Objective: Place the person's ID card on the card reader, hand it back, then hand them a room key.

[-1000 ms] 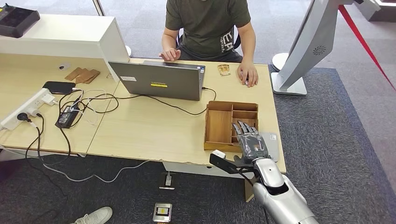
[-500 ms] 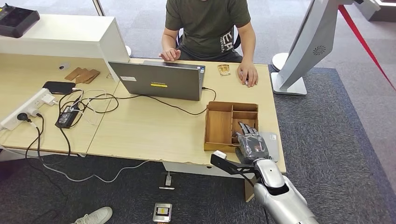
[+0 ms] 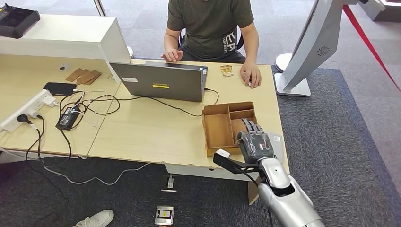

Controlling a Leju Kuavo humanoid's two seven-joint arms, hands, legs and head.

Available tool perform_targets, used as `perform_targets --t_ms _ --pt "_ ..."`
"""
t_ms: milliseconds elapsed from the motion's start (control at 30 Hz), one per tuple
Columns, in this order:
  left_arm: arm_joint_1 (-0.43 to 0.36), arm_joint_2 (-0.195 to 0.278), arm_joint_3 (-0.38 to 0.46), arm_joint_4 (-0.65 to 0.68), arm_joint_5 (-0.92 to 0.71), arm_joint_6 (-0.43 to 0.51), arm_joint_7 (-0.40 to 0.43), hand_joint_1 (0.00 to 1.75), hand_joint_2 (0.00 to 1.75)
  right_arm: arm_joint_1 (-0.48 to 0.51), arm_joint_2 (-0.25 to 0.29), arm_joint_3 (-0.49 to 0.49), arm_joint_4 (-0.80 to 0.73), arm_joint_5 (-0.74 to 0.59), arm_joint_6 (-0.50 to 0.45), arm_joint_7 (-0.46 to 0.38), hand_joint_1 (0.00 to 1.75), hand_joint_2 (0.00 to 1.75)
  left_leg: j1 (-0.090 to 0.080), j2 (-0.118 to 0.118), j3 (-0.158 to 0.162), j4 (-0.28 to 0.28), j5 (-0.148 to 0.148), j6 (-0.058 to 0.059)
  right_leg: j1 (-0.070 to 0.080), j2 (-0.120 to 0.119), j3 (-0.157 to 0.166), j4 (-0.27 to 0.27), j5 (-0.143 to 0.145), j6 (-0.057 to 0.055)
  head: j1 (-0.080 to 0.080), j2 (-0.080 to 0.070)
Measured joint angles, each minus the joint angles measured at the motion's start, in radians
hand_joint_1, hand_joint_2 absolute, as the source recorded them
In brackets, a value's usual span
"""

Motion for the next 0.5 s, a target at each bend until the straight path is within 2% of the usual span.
perform_targets --t_ms 500 --pt "0.000 0.000 0.004 0.000 -0.001 0.000 -0.001 0.00 1.75 -0.026 -0.017 -0.019 -0.169 -0.021 0.008 0.010 1.75 1.75 0.000 0.000 0.000 0.000 0.000 0.000 0.000 0.000 0.000 0.000 0.000 0.000 0.000 0.000"
